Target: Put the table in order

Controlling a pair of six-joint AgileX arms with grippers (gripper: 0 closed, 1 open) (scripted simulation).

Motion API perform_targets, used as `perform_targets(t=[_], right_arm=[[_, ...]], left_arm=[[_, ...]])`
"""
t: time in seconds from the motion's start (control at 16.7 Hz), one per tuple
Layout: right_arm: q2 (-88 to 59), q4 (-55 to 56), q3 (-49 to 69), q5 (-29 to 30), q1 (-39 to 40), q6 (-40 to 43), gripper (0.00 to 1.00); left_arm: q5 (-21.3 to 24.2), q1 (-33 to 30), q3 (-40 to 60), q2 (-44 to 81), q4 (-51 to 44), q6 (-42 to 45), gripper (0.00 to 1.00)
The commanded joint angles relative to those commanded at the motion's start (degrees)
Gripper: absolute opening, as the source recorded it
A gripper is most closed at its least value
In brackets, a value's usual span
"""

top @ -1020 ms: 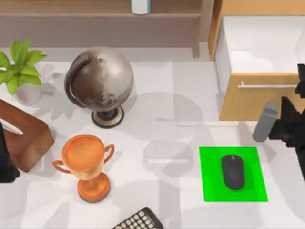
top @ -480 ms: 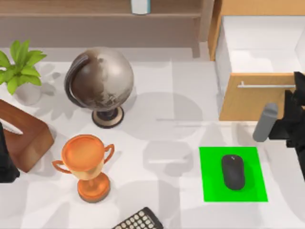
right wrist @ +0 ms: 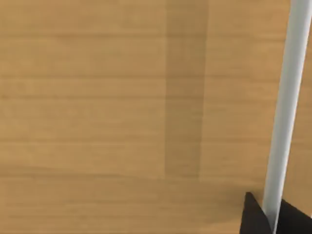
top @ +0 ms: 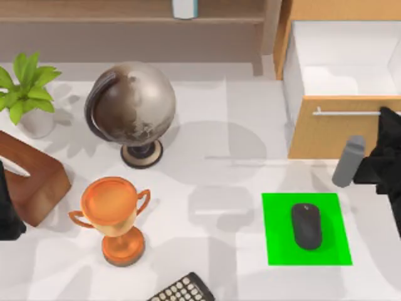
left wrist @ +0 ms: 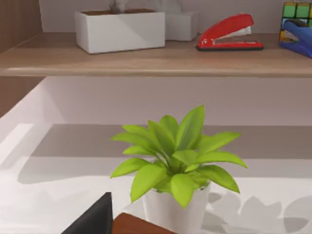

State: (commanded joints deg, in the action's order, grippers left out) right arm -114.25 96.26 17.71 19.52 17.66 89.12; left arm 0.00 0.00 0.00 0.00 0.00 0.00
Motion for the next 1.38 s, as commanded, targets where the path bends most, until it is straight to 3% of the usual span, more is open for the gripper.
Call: perform_targets(t=[0.42,0.96,1.38], right_arm=[[-0.2,-0.3,0.1,0.0,0.0,-0.2,0.00],[-4.2,-9.3,13.4,-3.6,-3.6,-0.1,0.00],[-4.8,-10.5,14.7,-3.9,-3.9,-0.2,0.00]], left_arm=[[0.0,0.0,0.0,0.0,0.0,0.0,1.00],[0.0,0.0,0.0,0.0,0.0,0.0,1.00],[0.0,0.0,0.0,0.0,0.0,0.0,1.00]])
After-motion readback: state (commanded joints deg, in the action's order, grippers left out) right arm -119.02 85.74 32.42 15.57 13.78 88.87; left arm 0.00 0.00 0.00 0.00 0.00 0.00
